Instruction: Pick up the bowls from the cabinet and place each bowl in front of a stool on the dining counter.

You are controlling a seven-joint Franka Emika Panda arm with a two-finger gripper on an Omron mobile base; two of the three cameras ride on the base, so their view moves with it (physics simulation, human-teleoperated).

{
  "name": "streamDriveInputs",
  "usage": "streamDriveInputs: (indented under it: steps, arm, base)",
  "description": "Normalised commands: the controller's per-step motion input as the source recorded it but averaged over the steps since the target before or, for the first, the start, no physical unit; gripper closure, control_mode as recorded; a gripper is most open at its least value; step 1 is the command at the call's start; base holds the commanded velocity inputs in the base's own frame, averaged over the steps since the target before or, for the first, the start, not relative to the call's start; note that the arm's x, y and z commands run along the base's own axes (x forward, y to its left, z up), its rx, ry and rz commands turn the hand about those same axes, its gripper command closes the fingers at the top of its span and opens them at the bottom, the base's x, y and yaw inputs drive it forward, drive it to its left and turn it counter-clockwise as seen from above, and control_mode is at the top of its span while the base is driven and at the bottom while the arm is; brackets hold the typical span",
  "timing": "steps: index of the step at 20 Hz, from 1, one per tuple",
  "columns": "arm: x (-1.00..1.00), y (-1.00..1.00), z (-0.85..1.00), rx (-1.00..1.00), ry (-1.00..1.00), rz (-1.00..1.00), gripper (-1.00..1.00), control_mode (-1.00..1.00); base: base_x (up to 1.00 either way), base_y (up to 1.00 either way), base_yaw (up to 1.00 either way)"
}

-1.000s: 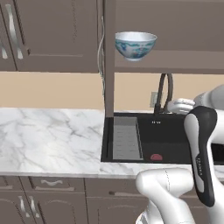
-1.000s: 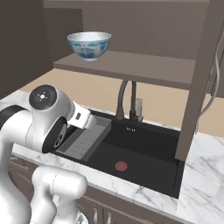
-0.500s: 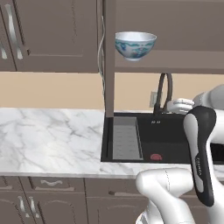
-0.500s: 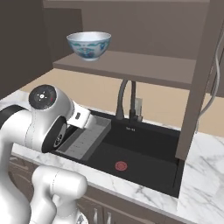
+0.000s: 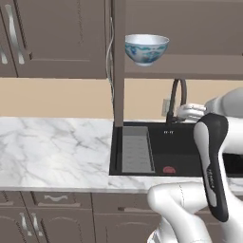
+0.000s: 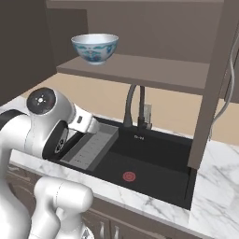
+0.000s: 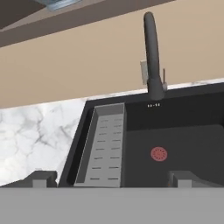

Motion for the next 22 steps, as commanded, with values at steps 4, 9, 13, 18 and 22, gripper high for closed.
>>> streamDriveInputs:
  steps: [4, 9, 13, 18, 22]
  arm:
    - [0.08, 0.08, 0.39, 0.03, -0.05, 0.0, -1.0, -1.0]
    - [0.14, 0.0, 0.59, 0.1, -0.02, 0.0, -1.0, -1.0]
    - [0.1, 0.0, 0.52, 0.07, 0.0, 0.0, -1.0, -1.0]
    - [0.29, 0.0, 0.5, 0.03, 0.0, 0.0, -1.0, -1.0]
    - [0.43, 0.0, 0.44, 0.01, 0.0, 0.0, -1.0, -1.0]
  base:
    - [0.0, 0.0, 0.0]
    - [0.0, 0.0, 0.0]
    - [0.0, 0.0, 0.0]
    - [0.0, 0.0, 0.0]
    - [0.0, 0.0, 0.0]
